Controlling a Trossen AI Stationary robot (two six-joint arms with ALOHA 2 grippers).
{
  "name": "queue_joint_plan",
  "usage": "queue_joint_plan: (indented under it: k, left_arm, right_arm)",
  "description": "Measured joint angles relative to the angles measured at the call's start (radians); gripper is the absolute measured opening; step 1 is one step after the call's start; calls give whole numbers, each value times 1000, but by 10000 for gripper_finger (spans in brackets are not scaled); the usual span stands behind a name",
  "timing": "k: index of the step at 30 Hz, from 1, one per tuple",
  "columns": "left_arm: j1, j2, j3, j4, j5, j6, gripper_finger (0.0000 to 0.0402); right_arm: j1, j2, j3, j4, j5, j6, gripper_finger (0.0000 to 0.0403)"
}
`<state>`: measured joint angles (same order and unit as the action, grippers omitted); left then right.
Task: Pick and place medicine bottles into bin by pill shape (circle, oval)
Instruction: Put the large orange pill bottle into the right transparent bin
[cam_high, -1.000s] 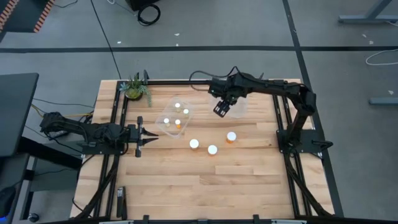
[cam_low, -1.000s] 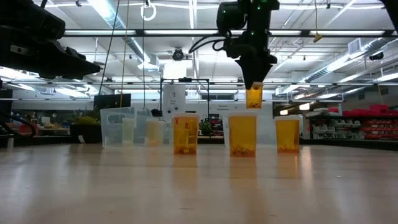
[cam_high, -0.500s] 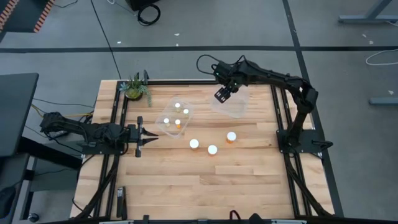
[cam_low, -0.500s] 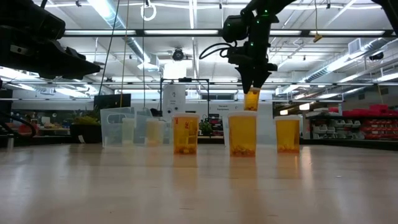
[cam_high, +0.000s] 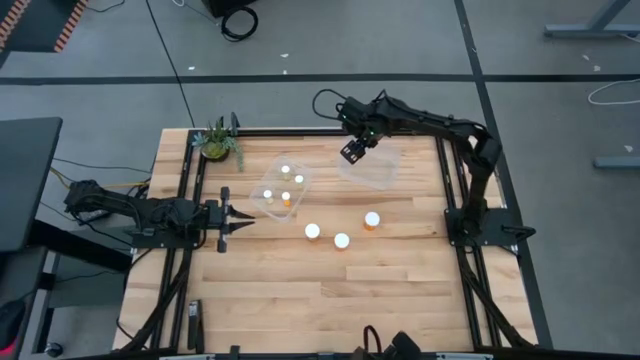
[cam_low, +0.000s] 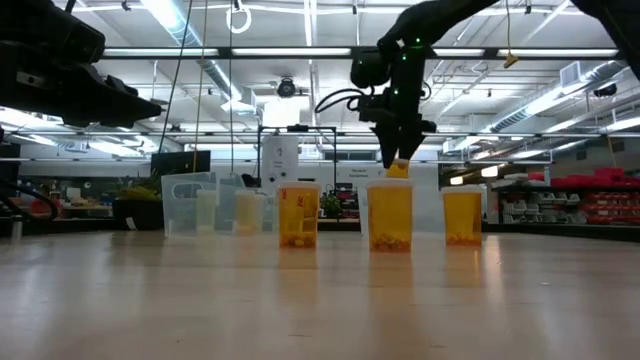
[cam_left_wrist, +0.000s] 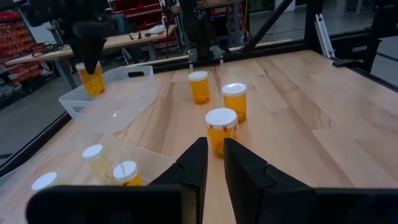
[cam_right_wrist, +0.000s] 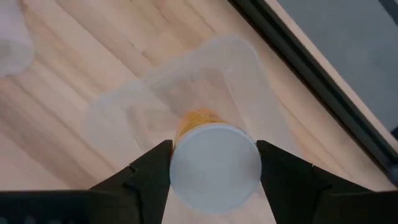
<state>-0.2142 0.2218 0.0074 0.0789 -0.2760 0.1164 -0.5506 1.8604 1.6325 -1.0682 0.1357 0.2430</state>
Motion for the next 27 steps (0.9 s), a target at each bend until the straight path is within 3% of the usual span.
queue_joint_plan:
  k: [27]
  left_arm:
    - [0,0,0,-1,0,0,59]
  right_arm:
    - [-32,181,8,97,-33,-41,227]
